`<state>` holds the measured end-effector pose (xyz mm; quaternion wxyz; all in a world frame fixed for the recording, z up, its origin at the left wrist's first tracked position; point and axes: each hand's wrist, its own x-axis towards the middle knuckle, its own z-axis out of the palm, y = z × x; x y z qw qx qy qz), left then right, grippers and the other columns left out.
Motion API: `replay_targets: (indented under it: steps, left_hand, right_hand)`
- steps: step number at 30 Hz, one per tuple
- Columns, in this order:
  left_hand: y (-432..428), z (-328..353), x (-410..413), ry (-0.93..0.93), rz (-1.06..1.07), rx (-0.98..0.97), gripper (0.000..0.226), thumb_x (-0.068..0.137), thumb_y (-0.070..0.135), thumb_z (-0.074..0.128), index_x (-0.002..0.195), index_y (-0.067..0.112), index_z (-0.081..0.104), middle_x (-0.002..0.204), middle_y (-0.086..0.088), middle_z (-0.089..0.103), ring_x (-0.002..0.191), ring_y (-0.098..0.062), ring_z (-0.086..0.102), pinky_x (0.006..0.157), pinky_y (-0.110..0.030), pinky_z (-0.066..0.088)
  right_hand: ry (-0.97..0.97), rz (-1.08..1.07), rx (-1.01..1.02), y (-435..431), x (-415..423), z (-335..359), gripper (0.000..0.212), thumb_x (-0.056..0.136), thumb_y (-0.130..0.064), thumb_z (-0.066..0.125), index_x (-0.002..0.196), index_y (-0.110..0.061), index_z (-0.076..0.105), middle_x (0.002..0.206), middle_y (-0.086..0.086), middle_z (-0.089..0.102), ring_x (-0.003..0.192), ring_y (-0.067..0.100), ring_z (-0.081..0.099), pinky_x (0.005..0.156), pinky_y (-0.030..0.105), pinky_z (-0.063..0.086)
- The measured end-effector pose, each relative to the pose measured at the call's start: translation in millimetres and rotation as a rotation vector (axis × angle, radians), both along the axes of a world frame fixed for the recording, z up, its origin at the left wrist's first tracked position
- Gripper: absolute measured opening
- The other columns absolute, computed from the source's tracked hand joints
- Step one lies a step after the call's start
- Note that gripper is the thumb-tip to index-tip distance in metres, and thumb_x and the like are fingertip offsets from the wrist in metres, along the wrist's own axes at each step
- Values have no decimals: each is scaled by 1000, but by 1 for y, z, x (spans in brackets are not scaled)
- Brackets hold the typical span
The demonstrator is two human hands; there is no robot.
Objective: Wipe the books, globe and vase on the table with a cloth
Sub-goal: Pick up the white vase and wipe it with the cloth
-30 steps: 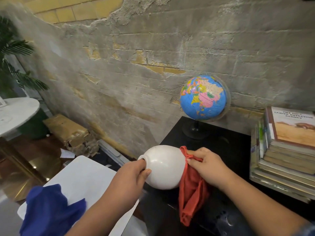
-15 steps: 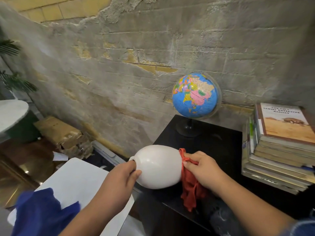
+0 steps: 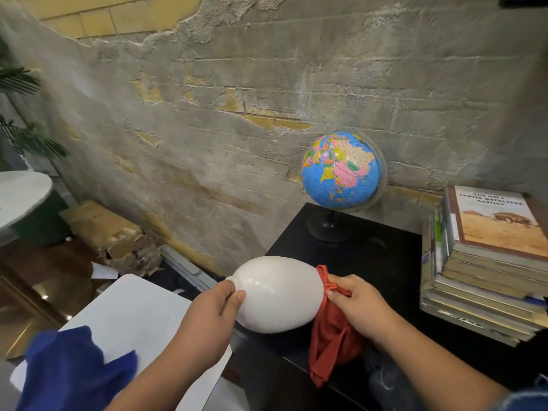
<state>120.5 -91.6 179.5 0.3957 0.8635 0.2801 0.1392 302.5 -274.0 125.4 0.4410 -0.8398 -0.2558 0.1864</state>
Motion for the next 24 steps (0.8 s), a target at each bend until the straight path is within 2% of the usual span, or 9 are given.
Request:
replay_targets:
  steps: [3,5,7,9,11,14,19,22,24]
  left_hand:
    - [-2,-1,2,-12,151,-231,21,100,30,39,106,20,57,106,0,59,98,-18,51,85,-30,37]
    - [1,-6,1,24,240,-362,32,100,33,38,124,18,54,117,-5,54,109,-24,48,96,-37,39]
    - [4,-11,0,53,289,-437,39,100,35,38,133,16,50,124,-9,53,117,-30,47,106,-46,37]
    - [5,-14,0,62,316,-475,41,100,35,39,134,15,50,121,-9,52,118,-32,47,108,-49,35]
    - [6,-15,2,71,315,-481,41,100,35,39,133,15,50,123,-10,53,117,-33,47,109,-51,35]
    - [9,-16,3,67,312,-504,40,100,35,40,131,13,52,122,-11,54,110,-29,49,107,-49,37]
    - [7,-14,4,10,338,-624,33,99,31,45,117,7,59,82,-6,50,72,-19,41,82,-41,43]
    - [5,-10,2,15,355,-712,27,98,29,48,102,6,62,73,-8,46,67,-19,35,72,-35,40]
    - [3,-11,-1,22,310,-711,30,98,27,48,95,1,62,62,-8,44,65,-20,36,70,-35,44]
  right_hand:
    - [-22,8,-27,-2,-3,0,33,94,-20,59,124,-34,62,99,-8,51,99,10,54,85,16,36]
    - [-26,62,20,-5,-11,1,33,93,-15,61,122,-30,64,99,-6,52,97,8,55,84,9,37]
    - [-34,55,23,-10,-11,-2,34,91,-14,62,122,-28,65,99,-6,53,97,6,55,91,12,40]
    - [-45,-10,-8,-13,-9,-5,33,91,-13,63,122,-26,65,98,-5,53,95,4,55,91,13,42]
    - [-80,-12,17,-13,-15,-5,31,91,-12,63,119,-25,67,96,-5,53,92,4,56,82,3,38]
    - [-100,78,95,-10,-28,-3,26,90,-12,64,109,-28,71,92,-10,53,91,2,56,80,6,41]
    - [-132,-67,18,-10,-20,-5,28,91,-16,64,116,-29,67,91,-11,51,90,1,55,74,-1,35]
    - [-123,48,86,-2,-37,2,27,90,-20,64,110,-38,66,91,-14,49,87,0,54,75,3,38]
    - [-74,87,137,4,-45,8,20,90,-23,64,107,-34,67,92,-18,49,88,-2,54,75,5,41]
